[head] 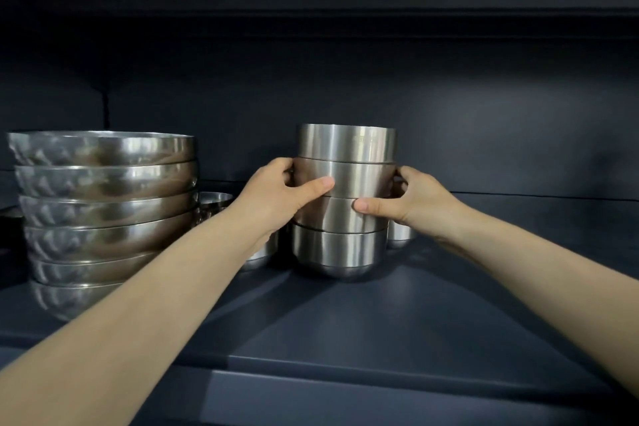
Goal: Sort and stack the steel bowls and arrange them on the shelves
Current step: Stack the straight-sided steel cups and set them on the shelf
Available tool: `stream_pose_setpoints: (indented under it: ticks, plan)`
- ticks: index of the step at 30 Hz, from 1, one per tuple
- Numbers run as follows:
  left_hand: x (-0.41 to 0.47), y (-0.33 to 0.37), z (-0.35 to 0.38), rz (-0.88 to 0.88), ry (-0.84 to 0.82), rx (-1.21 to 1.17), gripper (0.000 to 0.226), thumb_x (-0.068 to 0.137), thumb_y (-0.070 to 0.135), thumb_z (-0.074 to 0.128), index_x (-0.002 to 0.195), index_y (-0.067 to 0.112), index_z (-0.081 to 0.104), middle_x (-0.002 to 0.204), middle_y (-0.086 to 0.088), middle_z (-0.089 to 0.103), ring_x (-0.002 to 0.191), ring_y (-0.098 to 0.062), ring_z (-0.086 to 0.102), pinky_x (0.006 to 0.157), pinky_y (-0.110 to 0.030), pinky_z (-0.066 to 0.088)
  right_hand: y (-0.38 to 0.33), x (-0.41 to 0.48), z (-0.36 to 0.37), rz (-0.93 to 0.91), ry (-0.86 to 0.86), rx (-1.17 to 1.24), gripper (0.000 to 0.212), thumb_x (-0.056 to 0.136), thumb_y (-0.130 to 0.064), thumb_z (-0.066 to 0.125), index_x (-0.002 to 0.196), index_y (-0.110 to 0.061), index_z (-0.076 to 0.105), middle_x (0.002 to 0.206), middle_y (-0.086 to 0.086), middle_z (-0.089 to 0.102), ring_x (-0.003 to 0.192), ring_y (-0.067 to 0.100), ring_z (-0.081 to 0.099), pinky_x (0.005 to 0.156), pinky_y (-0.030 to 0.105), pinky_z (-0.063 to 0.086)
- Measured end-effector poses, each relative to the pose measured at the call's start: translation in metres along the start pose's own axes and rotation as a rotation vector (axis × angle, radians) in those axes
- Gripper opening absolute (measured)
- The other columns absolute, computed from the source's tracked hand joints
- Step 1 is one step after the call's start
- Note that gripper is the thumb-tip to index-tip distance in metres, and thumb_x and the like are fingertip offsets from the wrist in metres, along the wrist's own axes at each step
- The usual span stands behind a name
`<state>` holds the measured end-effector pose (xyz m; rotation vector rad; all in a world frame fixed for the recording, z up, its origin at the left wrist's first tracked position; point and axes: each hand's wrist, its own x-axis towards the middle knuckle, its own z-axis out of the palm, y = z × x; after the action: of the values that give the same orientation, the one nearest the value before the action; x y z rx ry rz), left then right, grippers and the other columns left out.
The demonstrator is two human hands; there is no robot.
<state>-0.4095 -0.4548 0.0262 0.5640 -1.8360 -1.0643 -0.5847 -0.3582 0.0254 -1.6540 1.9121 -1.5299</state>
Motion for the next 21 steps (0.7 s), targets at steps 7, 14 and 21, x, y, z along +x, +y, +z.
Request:
stream_pose_setpoints:
  ticks: [7, 14, 21]
  plan:
    - [-0.007, -0.008, -0.005, -0.005, 0.001, 0.346, 0.053, 0.079, 0.052, 0.062, 0.120, 0.020, 0.058, 0.111, 0.004, 0.063, 0.106, -0.015, 0.059, 0.094, -0.041, 0.050, 0.000, -0.006, 0.003, 0.015, -0.067, 0.083, 0.064, 0.067, -0.035, 0.081, 0.121, -0.022, 0.049, 0.108, -0.014, 0.063, 0.105, 0.012, 0.062, 0.074, 0.027, 0.052]
    - [-0.027, -0.008, 0.000, 0.021, 0.057, 0.744, 0.050, 0.086, 0.055, 0.050, 0.107, 0.011, 0.057, 0.097, -0.003, 0.066, 0.079, -0.018, 0.062, 0.071, -0.028, 0.046, 0.017, -0.015, 0.010, 0.163, -0.145, 0.157, 0.087, 0.048, -0.048, 0.083, 0.125, -0.028, 0.047, 0.128, -0.010, 0.056, 0.116, 0.014, 0.057, 0.091, 0.044, 0.053]
    - [-0.042, -0.019, 0.012, 0.020, 0.055, 0.654, 0.048, 0.090, 0.055, 0.043, 0.121, 0.019, 0.046, 0.085, 0.006, 0.061, 0.080, -0.011, 0.054, 0.061, -0.022, 0.036, 0.028, -0.017, 0.019, 0.164, -0.080, 0.259, 0.077, 0.065, -0.028, 0.085, 0.130, -0.024, 0.045, 0.120, -0.004, 0.058, 0.111, 0.019, 0.061, 0.079, 0.038, 0.057]
